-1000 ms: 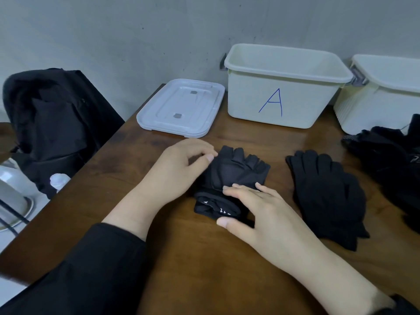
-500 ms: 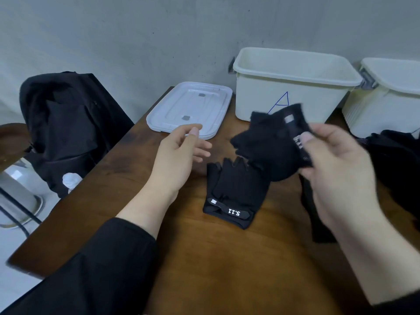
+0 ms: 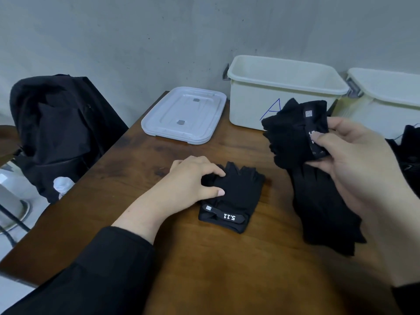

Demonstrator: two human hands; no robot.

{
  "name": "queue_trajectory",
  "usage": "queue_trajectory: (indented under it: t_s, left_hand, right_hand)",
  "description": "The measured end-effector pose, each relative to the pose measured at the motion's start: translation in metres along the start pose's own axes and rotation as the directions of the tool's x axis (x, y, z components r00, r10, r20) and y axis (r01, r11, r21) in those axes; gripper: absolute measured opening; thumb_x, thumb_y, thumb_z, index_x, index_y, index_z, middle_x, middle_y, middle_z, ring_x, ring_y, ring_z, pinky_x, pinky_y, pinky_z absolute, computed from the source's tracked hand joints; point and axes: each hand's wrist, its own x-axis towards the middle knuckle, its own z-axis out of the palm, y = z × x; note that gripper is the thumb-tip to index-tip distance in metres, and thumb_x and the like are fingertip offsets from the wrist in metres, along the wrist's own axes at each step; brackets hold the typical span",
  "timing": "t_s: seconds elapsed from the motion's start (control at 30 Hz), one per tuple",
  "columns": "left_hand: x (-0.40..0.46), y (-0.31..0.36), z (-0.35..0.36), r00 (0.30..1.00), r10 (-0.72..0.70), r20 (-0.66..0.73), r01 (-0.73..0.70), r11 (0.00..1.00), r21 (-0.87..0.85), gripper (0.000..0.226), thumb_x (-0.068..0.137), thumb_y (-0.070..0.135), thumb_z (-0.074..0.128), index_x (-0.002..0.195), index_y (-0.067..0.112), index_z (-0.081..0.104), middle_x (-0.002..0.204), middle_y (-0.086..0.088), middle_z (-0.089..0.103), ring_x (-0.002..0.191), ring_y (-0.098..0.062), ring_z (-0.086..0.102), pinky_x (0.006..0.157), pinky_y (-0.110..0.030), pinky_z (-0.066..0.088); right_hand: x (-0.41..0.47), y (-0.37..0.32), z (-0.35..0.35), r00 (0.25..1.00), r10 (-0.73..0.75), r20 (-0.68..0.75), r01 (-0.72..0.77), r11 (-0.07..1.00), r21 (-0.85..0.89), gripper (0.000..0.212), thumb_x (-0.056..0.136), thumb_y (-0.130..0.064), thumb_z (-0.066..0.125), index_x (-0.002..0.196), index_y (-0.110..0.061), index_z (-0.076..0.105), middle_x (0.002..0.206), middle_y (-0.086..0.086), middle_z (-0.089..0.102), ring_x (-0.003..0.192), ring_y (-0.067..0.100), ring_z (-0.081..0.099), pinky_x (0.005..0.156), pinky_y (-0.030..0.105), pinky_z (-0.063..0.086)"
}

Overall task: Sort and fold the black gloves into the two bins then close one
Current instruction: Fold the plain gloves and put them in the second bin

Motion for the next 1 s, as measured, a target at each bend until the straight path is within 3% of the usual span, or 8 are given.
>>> queue_trajectory:
  t_s: [0.17,0.27,0.33,0.4,0.47,0.73,0.87,1.0]
  left_hand:
    - [-0.002,0.001,0.001,0.999,0.000,-0.054,-0.004,0.997,-0.082,0.020,0.088,0.041,0.075,0.107,0.039,0.069,0.103,0.015,0.060,0.107,-0.009,0.052,0.107,-0.037,0.037]
    - [-0.003,-0.004,0.001,0.998,-0.025,-0.060,0.017,0.992,-0.121,0.019,0.087,0.040,0.076,0.102,0.046,0.067,0.099,0.016,0.060,0.105,-0.014,0.055,0.102,-0.039,0.044]
    - [-0.003,-0.007,0.000,0.997,-0.025,-0.074,0.015,0.991,-0.133,0.021,0.087,0.037,0.076,0.103,0.046,0.066,0.098,0.017,0.059,0.103,-0.012,0.056,0.099,-0.037,0.045]
    - [-0.003,-0.009,-0.003,0.994,-0.027,-0.105,0.013,0.991,-0.137,0.022,0.089,0.033,0.075,0.106,0.044,0.066,0.099,0.016,0.058,0.099,-0.004,0.055,0.095,-0.031,0.047]
    - [-0.002,-0.011,-0.005,0.991,-0.030,-0.129,0.013,0.991,-0.130,0.025,0.091,0.027,0.072,0.111,0.042,0.066,0.100,0.018,0.057,0.098,0.001,0.054,0.089,-0.024,0.046]
    - [-0.001,-0.009,-0.010,0.966,-0.065,-0.249,-0.007,0.961,-0.275,0.037,0.091,0.009,0.066,0.110,0.040,0.067,0.103,0.019,0.063,0.094,0.007,0.057,0.083,-0.012,0.040]
    - [-0.004,-0.008,-0.021,0.886,-0.176,-0.429,-0.108,0.821,-0.560,0.043,0.089,-0.002,0.067,0.110,0.036,0.069,0.105,0.015,0.069,0.093,-0.001,0.063,0.084,-0.016,0.046]
    - [-0.009,0.001,-0.029,0.871,-0.187,-0.455,-0.242,0.642,-0.728,0.066,0.092,-0.010,0.061,0.135,0.040,0.055,0.136,0.010,0.062,0.123,-0.010,0.061,0.095,-0.026,0.053]
  right_hand:
    - [0.023,-0.017,0.011,0.953,-0.293,-0.077,0.261,0.923,-0.281,0.020,0.099,-0.015,0.057,0.111,-0.027,0.070,0.103,-0.011,0.075,0.101,0.003,0.069,0.096,0.030,0.054]
    - [0.029,-0.005,0.030,0.908,-0.417,0.033,0.378,0.786,-0.489,0.024,0.099,-0.014,0.056,0.117,-0.025,0.068,0.110,-0.013,0.070,0.107,0.004,0.062,0.096,0.019,0.044]
    - [0.028,0.018,0.040,0.920,-0.309,0.243,0.391,0.667,-0.634,0.027,0.098,-0.014,0.059,0.121,-0.023,0.068,0.121,-0.004,0.069,0.115,0.013,0.059,0.097,0.021,0.040]
    - [0.021,0.041,0.044,0.910,-0.043,0.413,0.374,0.517,-0.770,0.034,0.100,-0.022,0.059,0.134,-0.025,0.062,0.139,-0.002,0.060,0.129,0.019,0.054,0.109,0.030,0.037]
    - [0.010,0.057,0.044,0.889,0.150,0.433,0.336,0.430,-0.838,0.042,0.104,-0.028,0.052,0.146,-0.030,0.050,0.155,-0.008,0.045,0.143,0.017,0.041,0.120,0.042,0.030]
    - [-0.006,0.074,0.040,0.942,-0.047,0.334,0.316,0.470,-0.824,0.035,0.103,-0.016,0.052,0.135,-0.028,0.060,0.135,-0.007,0.061,0.125,0.018,0.054,0.108,0.042,0.044]
    - [-0.014,0.074,0.036,0.929,-0.106,0.354,0.361,0.462,-0.810,0.033,0.101,-0.010,0.053,0.127,-0.024,0.068,0.125,-0.005,0.066,0.116,0.019,0.059,0.101,0.041,0.050]
    - [-0.028,0.068,0.035,0.901,-0.091,0.425,0.411,0.496,-0.765,0.031,0.098,-0.016,0.059,0.123,-0.030,0.070,0.123,-0.014,0.064,0.117,0.012,0.057,0.113,0.045,0.039]
